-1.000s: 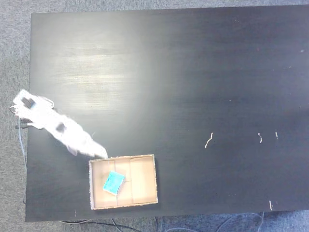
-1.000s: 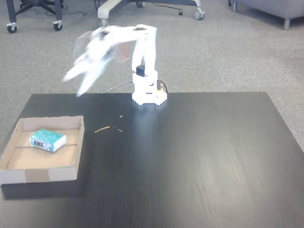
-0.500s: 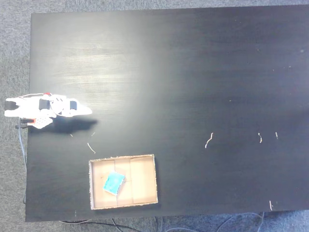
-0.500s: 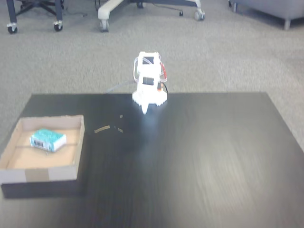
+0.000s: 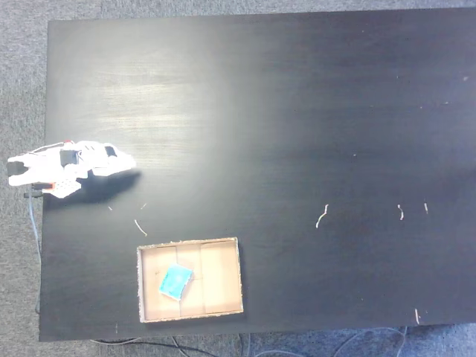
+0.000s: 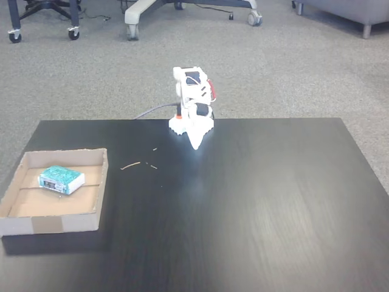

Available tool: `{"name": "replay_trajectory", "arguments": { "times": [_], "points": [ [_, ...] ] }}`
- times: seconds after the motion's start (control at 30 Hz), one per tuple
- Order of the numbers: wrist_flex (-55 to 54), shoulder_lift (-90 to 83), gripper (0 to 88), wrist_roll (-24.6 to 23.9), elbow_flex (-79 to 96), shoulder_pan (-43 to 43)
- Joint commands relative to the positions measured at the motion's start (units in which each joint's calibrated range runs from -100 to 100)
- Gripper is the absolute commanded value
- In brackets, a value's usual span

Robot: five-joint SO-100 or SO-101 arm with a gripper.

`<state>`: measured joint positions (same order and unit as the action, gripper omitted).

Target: Pick the green block and drop it in the box on the right.

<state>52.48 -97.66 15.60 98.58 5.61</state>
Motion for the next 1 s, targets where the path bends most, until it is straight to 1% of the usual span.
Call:
{"name": "replay_trajectory", "arguments": {
  "times": [0.0, 0.07, 0.1, 0.13, 0.17, 0.23, 0.27, 0.33, 0.97],
  "points": [
    [-4.7, -0.4, 0.1, -5.3, 1.3, 2.1],
    [-6.2, -0.4, 0.1, -8.0, 1.3, 4.4],
    [-5.5, -0.4, 0.1, -8.7, 1.3, 4.3],
    [-5.0, -0.4, 0.1, -11.4, 1.3, 3.5],
    [-4.9, -0.4, 0.1, -12.4, 1.3, 2.6],
    [-4.7, -0.4, 0.1, -11.2, 1.2, 1.3],
    [-4.5, -0.4, 0.1, -11.6, 1.2, 0.5],
    [-4.7, -0.4, 0.1, -14.0, 1.3, 0.9],
    [-4.7, -0.4, 0.1, -14.6, 1.3, 0.8]
  ]
}}
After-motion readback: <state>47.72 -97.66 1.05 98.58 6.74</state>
